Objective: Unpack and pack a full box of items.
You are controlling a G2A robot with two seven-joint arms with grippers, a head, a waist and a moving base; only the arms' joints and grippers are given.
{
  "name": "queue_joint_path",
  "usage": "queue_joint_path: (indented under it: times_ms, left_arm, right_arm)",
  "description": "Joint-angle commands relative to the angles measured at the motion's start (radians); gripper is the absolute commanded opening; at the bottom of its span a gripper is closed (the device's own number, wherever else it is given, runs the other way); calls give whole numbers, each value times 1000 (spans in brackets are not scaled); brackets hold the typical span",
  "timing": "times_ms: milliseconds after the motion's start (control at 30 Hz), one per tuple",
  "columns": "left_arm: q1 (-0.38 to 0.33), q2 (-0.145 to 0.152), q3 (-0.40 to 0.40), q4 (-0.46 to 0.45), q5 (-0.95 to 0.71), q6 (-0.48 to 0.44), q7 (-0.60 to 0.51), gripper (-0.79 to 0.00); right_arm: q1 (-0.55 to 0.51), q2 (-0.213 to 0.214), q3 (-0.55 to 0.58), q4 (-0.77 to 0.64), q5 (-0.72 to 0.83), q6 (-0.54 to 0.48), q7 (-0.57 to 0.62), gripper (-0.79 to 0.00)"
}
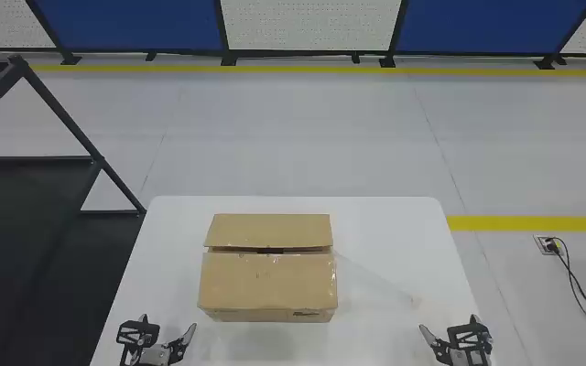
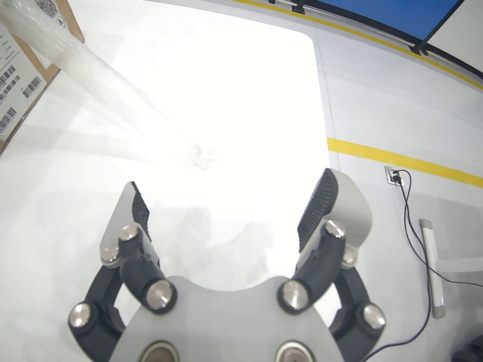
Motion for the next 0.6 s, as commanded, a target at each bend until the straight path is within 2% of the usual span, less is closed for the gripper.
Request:
queue_joint_path:
  times_ms: [0, 300, 433, 567]
  left_arm:
    - [0, 0, 0, 0, 0, 0, 0, 0]
    - [-3, 0, -3, -3, 2, -11, 7, 0]
    - [-5, 4, -46, 0, -21, -64, 49, 0]
    - [2, 9, -117, -13, -92, -139, 81, 0]
  right_arm:
    - [0, 0, 0, 0, 0, 0, 0, 0]
    - [-3, -2, -6, -19, 11, 3, 5, 0]
    - [-27, -4, -14, -90, 23, -18, 25, 0]
    - [-36, -3, -3, -186, 135, -112, 126, 0]
